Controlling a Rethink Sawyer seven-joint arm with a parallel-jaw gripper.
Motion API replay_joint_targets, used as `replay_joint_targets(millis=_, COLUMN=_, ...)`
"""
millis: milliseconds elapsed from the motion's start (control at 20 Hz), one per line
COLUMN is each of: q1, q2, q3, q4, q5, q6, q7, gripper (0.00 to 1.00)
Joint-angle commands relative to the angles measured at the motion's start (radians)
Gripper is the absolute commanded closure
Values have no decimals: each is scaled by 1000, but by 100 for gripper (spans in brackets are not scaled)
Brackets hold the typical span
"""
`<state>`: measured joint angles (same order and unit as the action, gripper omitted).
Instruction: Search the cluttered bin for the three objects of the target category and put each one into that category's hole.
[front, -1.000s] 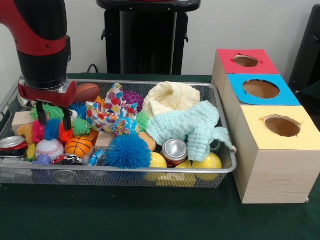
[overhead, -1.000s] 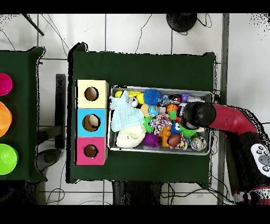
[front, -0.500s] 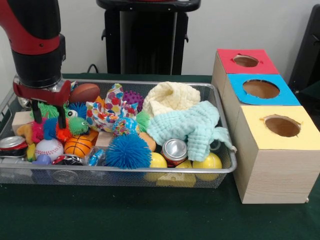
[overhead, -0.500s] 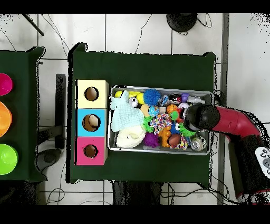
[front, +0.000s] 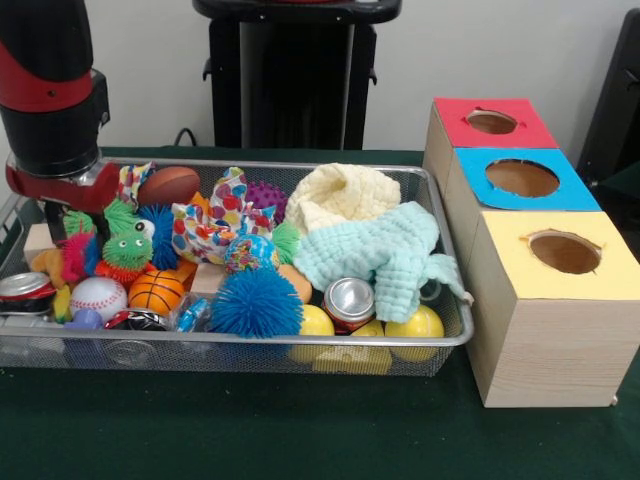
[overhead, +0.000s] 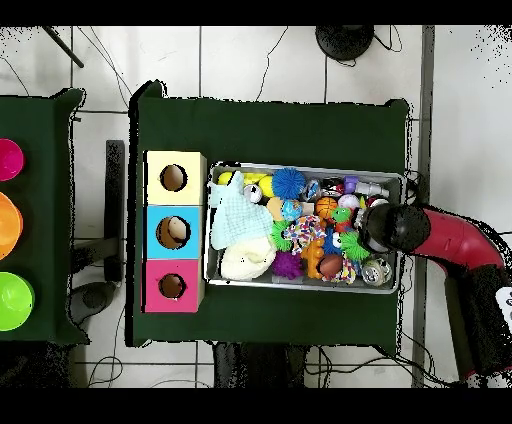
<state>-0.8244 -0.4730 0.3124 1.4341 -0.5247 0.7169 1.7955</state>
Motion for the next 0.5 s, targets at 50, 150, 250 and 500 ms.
replay_joint_targets(millis=50, q1=-20, q2=87, q3=73, q4=-3, q5=-76, q6=-47, q7=-204, gripper=0)
replay_joint_targets(millis=150, q1=-21, q2=80, q3=72, q4=10, q5=-80, q6=-55, q7=-195, gripper=0)
replay_joint_targets(millis=250, q1=-20, q2=81, q3=73, q4=10, q5=-81, q6=-53, q7=-194, gripper=0)
replay_joint_targets(millis=500, q1=-9, q2=73, q3=72, q4=21, q5=-79, q6=-58, q7=-172, gripper=0)
